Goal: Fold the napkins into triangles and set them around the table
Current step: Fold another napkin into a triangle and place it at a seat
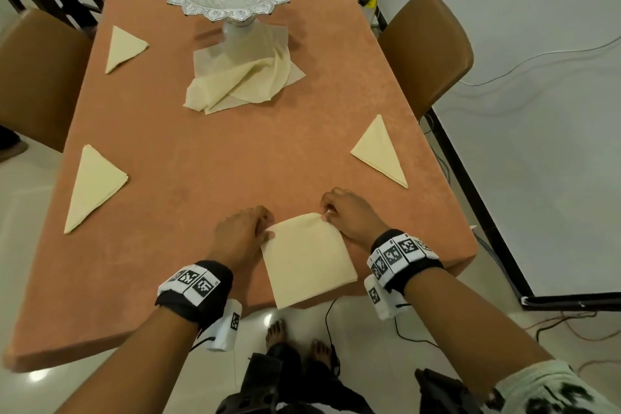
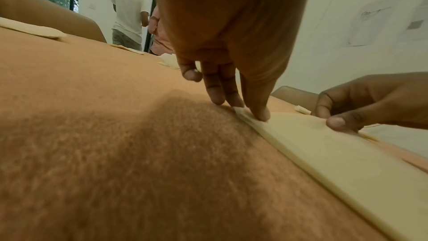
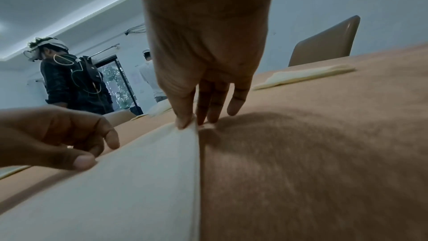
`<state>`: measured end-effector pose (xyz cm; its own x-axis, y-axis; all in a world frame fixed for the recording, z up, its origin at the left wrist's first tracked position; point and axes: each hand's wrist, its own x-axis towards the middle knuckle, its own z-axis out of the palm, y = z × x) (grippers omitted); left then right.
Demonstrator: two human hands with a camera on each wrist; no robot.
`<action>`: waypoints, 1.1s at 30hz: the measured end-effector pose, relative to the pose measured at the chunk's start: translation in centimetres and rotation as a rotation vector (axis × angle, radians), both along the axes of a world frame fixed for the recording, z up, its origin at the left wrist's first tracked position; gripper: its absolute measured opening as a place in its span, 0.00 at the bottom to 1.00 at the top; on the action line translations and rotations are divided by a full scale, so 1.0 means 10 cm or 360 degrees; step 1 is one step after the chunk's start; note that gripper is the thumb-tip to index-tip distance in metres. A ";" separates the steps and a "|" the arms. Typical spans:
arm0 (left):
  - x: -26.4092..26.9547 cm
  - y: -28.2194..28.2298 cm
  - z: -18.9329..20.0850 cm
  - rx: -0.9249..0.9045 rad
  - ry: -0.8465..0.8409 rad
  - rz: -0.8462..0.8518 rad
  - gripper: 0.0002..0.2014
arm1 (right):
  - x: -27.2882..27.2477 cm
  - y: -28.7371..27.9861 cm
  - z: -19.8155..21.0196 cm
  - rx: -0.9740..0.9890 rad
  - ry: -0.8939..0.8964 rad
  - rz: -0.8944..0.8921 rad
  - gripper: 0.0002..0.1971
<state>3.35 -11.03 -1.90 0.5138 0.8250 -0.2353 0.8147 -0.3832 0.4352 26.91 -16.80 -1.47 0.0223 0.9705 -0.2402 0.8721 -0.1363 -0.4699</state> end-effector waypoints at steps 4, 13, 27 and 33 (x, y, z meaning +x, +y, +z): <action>-0.02 0.06 0.00 -0.0223 -0.0079 0.0087 0.06 | 0.00 0.10 0.11 -0.0002 -0.0074 0.0042 0.04; -0.35 -0.13 -0.06 -0.0410 -0.0113 0.0410 0.05 | -0.35 0.49 0.15 0.0213 -0.0313 0.0378 0.15; -0.57 -0.27 -0.06 -0.0146 -0.0074 0.0502 0.08 | -0.52 -1.00 -0.37 0.0642 -0.0232 0.0896 0.17; -0.61 -0.41 -0.14 0.0385 -0.0038 -0.0187 0.15 | -0.53 -0.90 -0.32 0.0655 -0.0083 0.0738 0.05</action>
<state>-2.78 -15.10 -3.27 0.6125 0.7901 -0.0250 0.7490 -0.5699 0.3380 21.63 -25.77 -4.65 -0.4222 0.8947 0.1460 0.8204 0.4456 -0.3582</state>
